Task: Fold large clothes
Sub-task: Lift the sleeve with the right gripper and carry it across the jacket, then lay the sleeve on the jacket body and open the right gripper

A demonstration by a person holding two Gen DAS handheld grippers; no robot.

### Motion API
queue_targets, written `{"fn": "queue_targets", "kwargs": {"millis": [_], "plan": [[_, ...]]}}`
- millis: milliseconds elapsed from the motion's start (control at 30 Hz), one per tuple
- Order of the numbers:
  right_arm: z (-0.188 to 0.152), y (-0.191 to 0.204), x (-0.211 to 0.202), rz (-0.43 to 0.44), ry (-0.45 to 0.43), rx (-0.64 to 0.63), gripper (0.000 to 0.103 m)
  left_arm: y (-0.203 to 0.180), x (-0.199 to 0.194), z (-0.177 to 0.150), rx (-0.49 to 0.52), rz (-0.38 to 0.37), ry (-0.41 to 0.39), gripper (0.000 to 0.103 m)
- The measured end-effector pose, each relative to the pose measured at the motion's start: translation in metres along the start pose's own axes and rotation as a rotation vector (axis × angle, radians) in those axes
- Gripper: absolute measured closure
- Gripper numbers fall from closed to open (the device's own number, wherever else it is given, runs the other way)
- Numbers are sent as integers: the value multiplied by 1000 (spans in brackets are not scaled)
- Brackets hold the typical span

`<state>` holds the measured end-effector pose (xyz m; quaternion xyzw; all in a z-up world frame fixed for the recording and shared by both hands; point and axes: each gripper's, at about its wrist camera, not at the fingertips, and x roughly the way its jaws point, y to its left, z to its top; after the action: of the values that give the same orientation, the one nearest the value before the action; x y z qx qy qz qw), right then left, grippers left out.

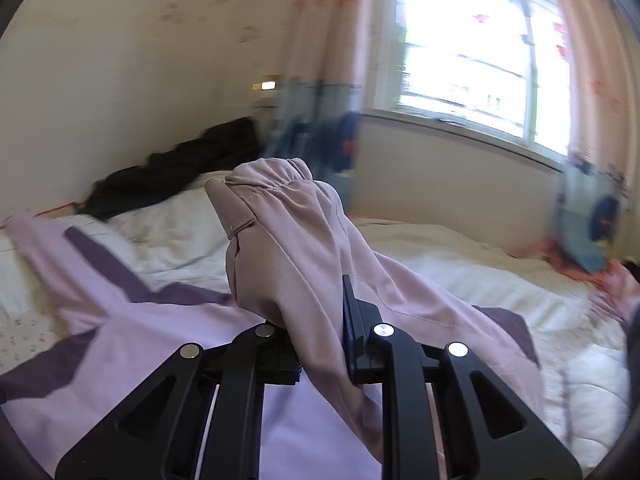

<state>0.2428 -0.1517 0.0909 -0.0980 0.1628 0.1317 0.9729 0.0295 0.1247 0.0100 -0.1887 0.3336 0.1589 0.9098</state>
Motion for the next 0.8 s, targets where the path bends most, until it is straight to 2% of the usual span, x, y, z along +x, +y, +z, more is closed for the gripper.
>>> {"fn": "queue_targets", "kwargs": {"millis": [233,400,500,567,600,667,700,767,800], "plan": [[-21,126,45,173,65,-154,88,43,3,12,-98,33,-10,7],[-44,171,75,232,137,-173,87,54,9,13,-99,31,4,7],[-71,193,100,250,246,-242,77,60,12,14,-97,40,12,7],[-97,209,119,275,374,-324,65,66,14,14,-129,31,24,7],[-101,214,118,266,382,-353,63,68,15,14,-140,27,28,7],[-94,212,106,281,356,-346,48,69,16,14,-141,23,34,7],[-86,207,95,306,336,-321,44,67,15,14,-135,23,33,7],[-70,191,66,296,261,-302,34,66,14,14,-126,21,31,7],[-66,183,56,290,239,-291,33,65,14,14,-123,19,30,7]]}}
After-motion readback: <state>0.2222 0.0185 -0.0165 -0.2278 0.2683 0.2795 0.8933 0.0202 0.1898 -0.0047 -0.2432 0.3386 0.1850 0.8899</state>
